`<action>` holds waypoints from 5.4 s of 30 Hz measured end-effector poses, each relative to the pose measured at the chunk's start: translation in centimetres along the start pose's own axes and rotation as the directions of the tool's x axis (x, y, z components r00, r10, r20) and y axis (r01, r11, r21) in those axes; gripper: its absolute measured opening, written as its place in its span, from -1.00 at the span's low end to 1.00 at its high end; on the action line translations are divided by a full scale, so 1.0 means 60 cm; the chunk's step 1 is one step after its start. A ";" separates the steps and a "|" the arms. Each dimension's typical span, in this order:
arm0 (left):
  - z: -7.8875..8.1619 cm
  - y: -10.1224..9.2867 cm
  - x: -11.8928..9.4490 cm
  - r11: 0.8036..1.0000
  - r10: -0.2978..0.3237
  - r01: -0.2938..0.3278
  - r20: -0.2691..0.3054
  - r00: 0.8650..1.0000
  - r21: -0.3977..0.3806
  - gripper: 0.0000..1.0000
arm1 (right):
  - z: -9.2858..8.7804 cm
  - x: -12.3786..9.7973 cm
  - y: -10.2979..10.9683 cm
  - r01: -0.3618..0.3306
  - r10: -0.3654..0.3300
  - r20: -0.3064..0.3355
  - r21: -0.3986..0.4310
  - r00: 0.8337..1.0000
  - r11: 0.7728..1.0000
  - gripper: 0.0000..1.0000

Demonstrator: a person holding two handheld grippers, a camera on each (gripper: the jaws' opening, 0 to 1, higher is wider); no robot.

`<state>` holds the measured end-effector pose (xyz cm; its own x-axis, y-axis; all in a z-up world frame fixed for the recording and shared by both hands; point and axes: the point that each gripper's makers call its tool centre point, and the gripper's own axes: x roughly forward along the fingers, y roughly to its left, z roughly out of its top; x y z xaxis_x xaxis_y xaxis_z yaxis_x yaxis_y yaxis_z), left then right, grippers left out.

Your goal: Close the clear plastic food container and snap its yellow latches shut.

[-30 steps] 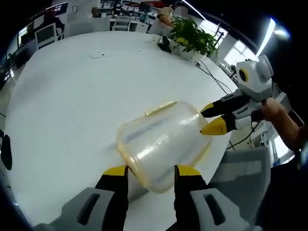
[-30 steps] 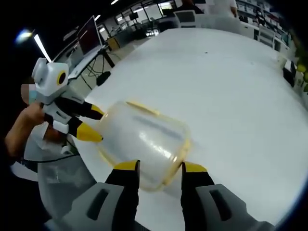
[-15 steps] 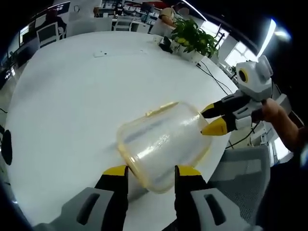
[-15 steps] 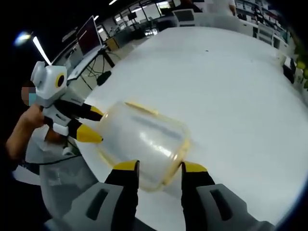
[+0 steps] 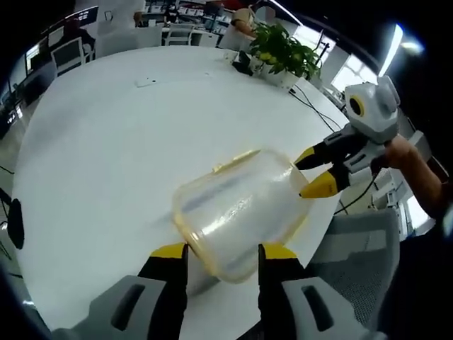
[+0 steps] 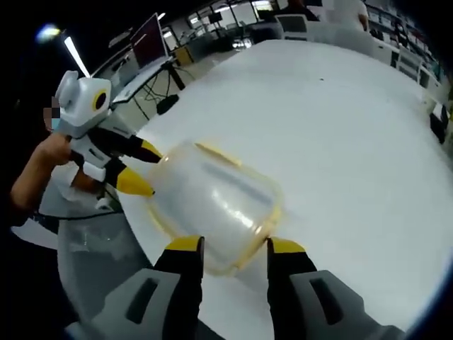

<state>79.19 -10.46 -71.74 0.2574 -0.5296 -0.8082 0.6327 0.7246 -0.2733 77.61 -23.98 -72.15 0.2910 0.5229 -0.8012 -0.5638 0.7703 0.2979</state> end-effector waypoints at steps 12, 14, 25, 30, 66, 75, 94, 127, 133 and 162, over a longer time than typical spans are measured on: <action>0.041 -0.021 -0.024 0.971 -0.022 0.014 0.027 0.999 0.238 -0.23 | 0.030 -0.018 0.016 -0.054 0.064 0.038 -0.217 0.997 0.975 -0.31; 0.045 -0.031 -0.025 0.958 -0.031 0.024 0.021 0.999 0.285 -0.21 | 0.037 -0.019 0.027 -0.077 0.092 0.044 -0.268 0.995 0.960 -0.30; 0.060 -0.067 -0.014 0.900 -0.087 0.078 0.001 0.996 0.430 -0.25 | 0.072 -0.011 0.054 -0.141 0.180 0.050 -0.436 0.982 0.889 -0.35; 0.060 -0.075 -0.007 0.860 -0.102 0.100 -0.022 0.995 0.500 -0.38 | 0.079 -0.002 0.051 -0.156 0.191 0.022 -0.488 0.981 0.859 -0.49; 0.017 -0.105 0.032 0.737 -0.088 0.147 -0.122 0.989 0.660 -1.00 | 0.114 0.056 0.048 -0.210 0.191 -0.104 -0.686 0.976 0.696 -1.00; 0.009 -0.106 0.032 0.732 -0.074 0.136 -0.120 0.990 0.667 -1.00 | 0.118 0.064 0.034 -0.217 0.175 -0.133 -0.704 0.976 0.676 -1.00; -0.001 -0.132 0.037 0.673 -0.067 0.099 -0.073 0.995 0.733 -0.70 | 0.121 0.075 0.037 -0.298 0.224 -0.198 -0.656 0.954 0.693 -0.56; 0.004 -0.124 0.052 0.522 -0.016 -0.057 0.077 0.997 0.851 -0.49 | 0.111 0.099 0.055 -0.473 0.312 -0.373 -0.499 0.874 0.726 -0.37; 0.008 -0.123 0.054 0.526 -0.023 -0.064 0.090 0.996 0.848 -0.50 | 0.097 0.103 0.066 -0.510 0.277 -0.456 -0.538 0.846 0.671 -0.19; 0.011 -0.126 0.051 0.519 -0.032 -0.086 0.121 0.992 0.850 -0.55 | 0.099 0.096 0.061 -0.526 0.285 -0.484 -0.488 0.827 0.697 -0.31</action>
<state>75.69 -17.86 -71.78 0.3231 -0.6019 -0.7303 0.9272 0.0470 0.3716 81.82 -15.94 -72.58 -0.2941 0.4757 -0.8289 -0.9229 0.0842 0.3758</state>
